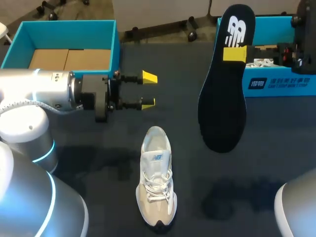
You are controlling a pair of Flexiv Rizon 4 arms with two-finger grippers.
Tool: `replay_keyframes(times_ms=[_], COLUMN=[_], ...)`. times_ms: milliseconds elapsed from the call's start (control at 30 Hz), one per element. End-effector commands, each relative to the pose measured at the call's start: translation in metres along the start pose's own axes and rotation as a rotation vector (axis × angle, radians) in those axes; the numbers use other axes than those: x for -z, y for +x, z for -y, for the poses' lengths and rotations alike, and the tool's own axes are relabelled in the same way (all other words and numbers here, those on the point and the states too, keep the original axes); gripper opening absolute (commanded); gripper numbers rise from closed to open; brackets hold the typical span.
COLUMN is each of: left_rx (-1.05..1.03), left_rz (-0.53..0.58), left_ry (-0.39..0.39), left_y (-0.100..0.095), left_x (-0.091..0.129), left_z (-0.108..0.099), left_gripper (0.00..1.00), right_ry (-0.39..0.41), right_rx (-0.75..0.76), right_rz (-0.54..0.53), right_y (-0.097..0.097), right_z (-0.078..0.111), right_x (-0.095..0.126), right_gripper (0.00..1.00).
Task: Take the shoe out of the shoebox, open the shoe tongue, remove and reinsert the insole, then place the shoe into the shoebox
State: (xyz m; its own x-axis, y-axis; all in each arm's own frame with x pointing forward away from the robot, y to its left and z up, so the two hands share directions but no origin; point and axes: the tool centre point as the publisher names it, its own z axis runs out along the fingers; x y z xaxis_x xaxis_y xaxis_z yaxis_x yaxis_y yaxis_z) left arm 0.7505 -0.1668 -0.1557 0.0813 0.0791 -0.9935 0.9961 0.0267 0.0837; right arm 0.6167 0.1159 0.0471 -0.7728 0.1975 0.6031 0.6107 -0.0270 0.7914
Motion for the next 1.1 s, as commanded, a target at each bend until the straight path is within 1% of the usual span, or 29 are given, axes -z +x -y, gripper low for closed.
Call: replay_keyframes(times_ms=[33, 100, 233, 433, 600, 1100], left_rx=[-0.002, -0.002, -0.002, -0.002, -0.002, -0.002], left_rz=[0.002, 0.002, 0.002, 0.002, 0.002, 0.002], left_ry=[0.001, 0.001, 0.001, 0.001, 0.001, 0.001], left_y=[0.001, 0.001, 0.001, 0.001, 0.001, 0.001], left_x=[-0.002, -0.002, -0.002, -0.002, -0.002, -0.002], left_z=[-0.001, -0.001, -0.001, -0.001, -0.001, -0.001], left_gripper=[1.00, 1.00, 1.00, 1.00, 1.00, 1.00], right_ry=[0.028, 0.060, 0.069, 0.128, 0.170, 0.170], right_rx=[-0.043, -0.079, -0.145, -0.230, -0.297, -0.297], right_rz=[-0.011, -0.019, -0.014, -0.021, -0.038, -0.038], right_y=[-0.024, -0.041, -0.074, -0.115, -0.144, -0.144], right_z=[-0.015, -0.023, -0.035, -0.043, -0.049, -0.049], right_x=[-0.010, -0.017, -0.028, -0.052, -0.065, -0.065], right_gripper=[0.00, 0.00, 0.00, 0.00, 0.00, 0.00])
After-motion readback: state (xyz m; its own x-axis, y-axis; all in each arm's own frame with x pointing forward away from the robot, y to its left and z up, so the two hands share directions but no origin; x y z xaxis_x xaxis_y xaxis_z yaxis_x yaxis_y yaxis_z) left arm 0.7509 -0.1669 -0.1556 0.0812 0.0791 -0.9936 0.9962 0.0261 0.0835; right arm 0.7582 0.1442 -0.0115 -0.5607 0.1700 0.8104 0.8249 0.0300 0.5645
